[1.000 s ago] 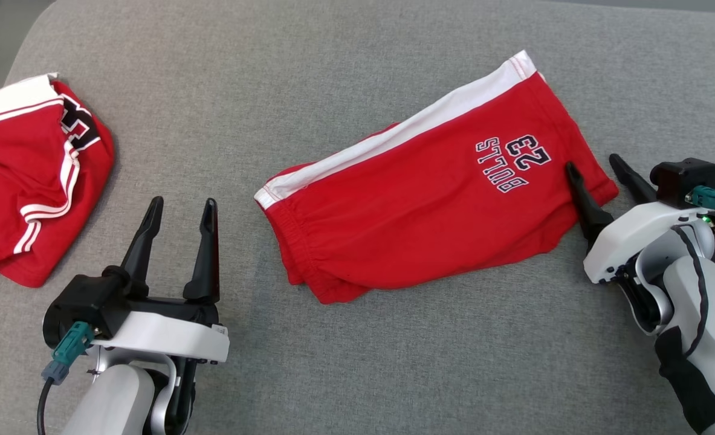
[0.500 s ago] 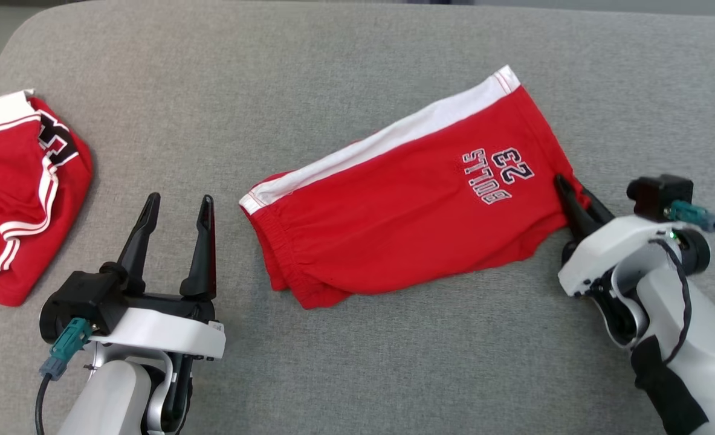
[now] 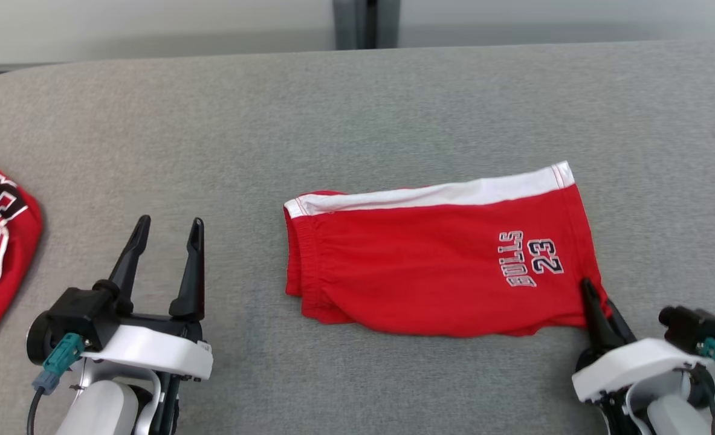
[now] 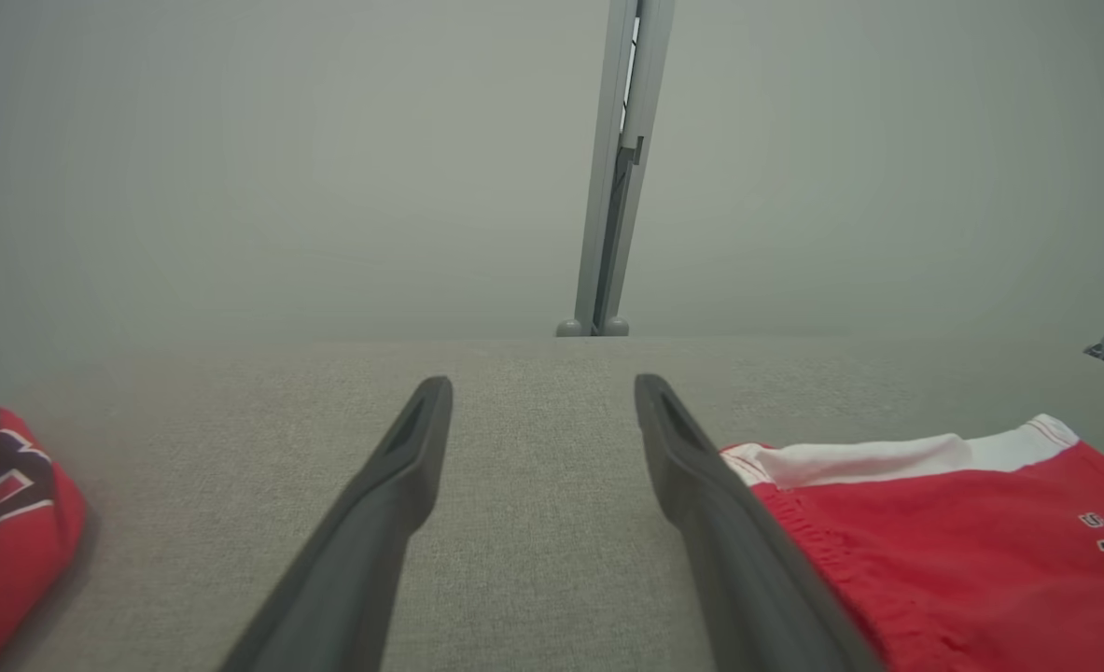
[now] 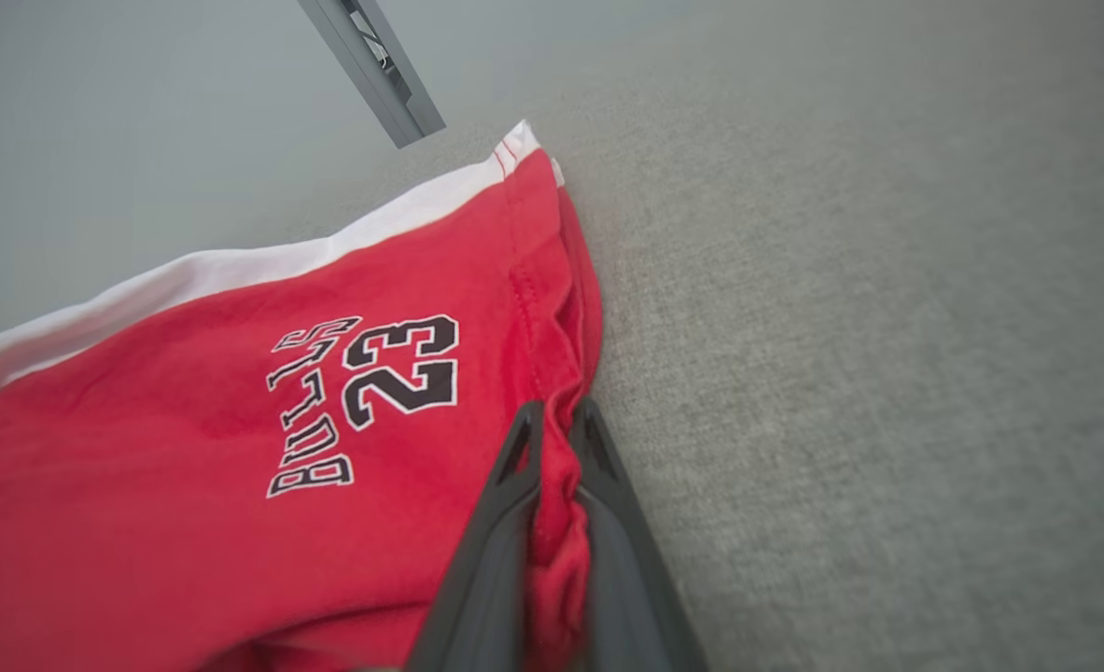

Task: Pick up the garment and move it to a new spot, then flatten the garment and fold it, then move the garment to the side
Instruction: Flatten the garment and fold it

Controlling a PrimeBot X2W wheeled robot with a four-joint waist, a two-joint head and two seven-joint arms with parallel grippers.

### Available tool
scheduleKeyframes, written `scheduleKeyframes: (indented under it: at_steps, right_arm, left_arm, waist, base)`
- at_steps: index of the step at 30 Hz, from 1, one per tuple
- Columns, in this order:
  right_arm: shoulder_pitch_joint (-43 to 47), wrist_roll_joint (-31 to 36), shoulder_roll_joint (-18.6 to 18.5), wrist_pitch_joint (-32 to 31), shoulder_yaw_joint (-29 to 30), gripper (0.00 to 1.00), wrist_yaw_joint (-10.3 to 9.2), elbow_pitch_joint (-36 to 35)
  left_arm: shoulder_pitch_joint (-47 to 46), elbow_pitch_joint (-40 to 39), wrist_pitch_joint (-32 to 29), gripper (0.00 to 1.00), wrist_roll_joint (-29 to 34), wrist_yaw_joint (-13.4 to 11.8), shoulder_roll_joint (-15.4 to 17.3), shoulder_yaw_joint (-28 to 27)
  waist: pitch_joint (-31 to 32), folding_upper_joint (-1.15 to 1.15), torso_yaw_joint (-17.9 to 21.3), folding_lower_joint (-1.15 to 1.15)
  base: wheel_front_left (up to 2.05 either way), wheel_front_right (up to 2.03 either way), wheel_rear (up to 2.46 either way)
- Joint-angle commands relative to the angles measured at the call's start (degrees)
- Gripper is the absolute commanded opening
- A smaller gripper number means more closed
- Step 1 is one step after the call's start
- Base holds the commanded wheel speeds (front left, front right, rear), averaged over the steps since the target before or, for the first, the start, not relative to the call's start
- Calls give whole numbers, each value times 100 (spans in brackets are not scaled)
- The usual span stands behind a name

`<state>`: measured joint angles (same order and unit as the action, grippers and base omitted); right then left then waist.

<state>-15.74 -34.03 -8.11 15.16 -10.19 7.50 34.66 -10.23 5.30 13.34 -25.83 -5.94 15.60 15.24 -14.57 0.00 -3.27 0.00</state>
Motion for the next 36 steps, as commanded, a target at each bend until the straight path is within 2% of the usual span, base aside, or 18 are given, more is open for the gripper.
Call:
scheduleKeyframes:
  at_steps: [1, 9, 15, 21, 24, 30, 36]
  right_arm:
    - [149, 103, 33, 10, 119, 0, -1, -102]
    - [502, 448, 298, 11, 430, 0, -1, -495]
    - [159, 819, 360, 6, 198, 0, -1, -1002]
    - [-288, 1039, 476, -273, -984, 0, -1, -1992]
    - [-509, 912, 503, -458, -1743, 0, -1, -2190]
    - [-893, 435, 496, -599, -2972, 0, -1, -1739]
    - [-1222, 121, 498, -461, -3634, 2, -1, -964]
  left_arm:
    - [64, -35, -37, 100, -18, -19, 49, -10]
    - [157, -213, -214, 100, -20, -98, 149, 5]
    - [177, -267, -259, 100, -44, -122, 161, 35]
    - [159, -251, -305, 100, -73, -82, 116, 120]
    - [102, -214, -308, 100, -75, -67, 79, 183]
    - [-16, -130, -268, 100, -86, -13, -38, 311]
    - [-122, -12, -190, 100, -100, 16, -117, 370]
  waist:
    - [108, 0, 147, 0]
    - [197, 0, 312, 0]
    - [231, 0, 310, 0]
    - [286, 0, 216, 0]
    - [287, 0, 111, 0]
    - [209, 0, -196, 0]
    - [92, 0, -371, 0]
  base:
    - [0, 0, 0]
    - [0, 0, 0]
    - [0, 0, 0]
    - [0, 0, 0]
    - [0, 0, 0]
    - [0, 0, 0]
    - [0, 0, 0]
